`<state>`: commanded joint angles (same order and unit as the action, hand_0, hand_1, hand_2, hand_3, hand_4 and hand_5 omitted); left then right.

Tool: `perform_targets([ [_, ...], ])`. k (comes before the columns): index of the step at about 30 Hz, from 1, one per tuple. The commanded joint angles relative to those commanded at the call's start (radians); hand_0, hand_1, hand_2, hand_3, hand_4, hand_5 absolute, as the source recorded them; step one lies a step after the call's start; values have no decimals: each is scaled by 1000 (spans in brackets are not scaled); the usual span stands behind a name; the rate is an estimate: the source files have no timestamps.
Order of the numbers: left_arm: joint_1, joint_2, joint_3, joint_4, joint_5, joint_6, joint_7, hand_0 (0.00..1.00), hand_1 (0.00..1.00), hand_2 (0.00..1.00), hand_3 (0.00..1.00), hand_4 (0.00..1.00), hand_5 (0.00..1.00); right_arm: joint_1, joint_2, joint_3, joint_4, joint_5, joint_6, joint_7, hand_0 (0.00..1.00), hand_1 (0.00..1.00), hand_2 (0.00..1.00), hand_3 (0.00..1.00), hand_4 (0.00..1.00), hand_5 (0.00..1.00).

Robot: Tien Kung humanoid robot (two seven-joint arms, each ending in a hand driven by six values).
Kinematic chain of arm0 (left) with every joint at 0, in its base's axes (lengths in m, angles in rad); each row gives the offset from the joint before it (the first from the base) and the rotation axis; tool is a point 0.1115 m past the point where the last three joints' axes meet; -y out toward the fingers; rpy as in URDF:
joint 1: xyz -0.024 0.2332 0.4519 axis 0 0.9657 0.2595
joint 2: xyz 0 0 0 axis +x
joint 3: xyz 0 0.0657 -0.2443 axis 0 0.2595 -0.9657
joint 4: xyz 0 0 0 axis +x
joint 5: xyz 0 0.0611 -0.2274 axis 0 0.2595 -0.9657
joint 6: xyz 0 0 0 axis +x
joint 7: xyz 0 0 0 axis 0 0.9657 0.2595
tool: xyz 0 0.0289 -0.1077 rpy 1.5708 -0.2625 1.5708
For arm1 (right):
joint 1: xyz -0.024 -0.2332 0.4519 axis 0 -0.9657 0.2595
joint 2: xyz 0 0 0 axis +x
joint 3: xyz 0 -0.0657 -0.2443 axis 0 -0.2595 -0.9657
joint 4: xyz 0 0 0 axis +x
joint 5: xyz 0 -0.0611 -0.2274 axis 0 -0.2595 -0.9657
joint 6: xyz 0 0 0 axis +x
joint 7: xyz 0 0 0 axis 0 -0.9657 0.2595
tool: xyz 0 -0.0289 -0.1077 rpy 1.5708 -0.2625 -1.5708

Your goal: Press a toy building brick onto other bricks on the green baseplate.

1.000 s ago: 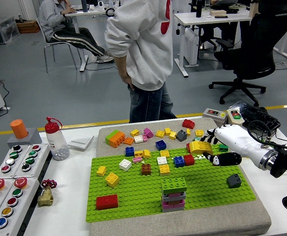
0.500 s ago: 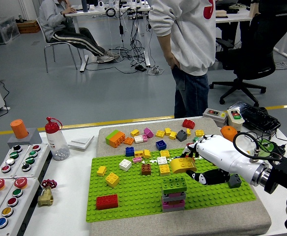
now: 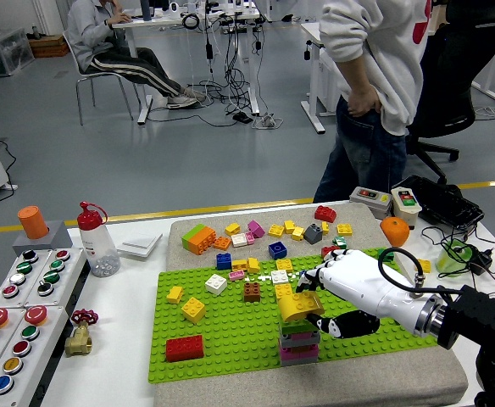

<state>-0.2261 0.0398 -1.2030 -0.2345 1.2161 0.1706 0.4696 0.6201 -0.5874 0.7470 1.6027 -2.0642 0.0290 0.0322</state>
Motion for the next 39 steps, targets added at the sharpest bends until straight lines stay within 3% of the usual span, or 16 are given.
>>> perform_targets([
  [16,-2,1,3,-1,-3,-1,1,619,588,589,434,295,942,23,38,-27,-58,-14,-8,-9,753,570,547,566,450,272],
  [39,1,2,1,-1,1,0,2,618,586,588,432,296,939,35,43,-46,-73,-24,0,-17,758,578,552,571,463,289],
])
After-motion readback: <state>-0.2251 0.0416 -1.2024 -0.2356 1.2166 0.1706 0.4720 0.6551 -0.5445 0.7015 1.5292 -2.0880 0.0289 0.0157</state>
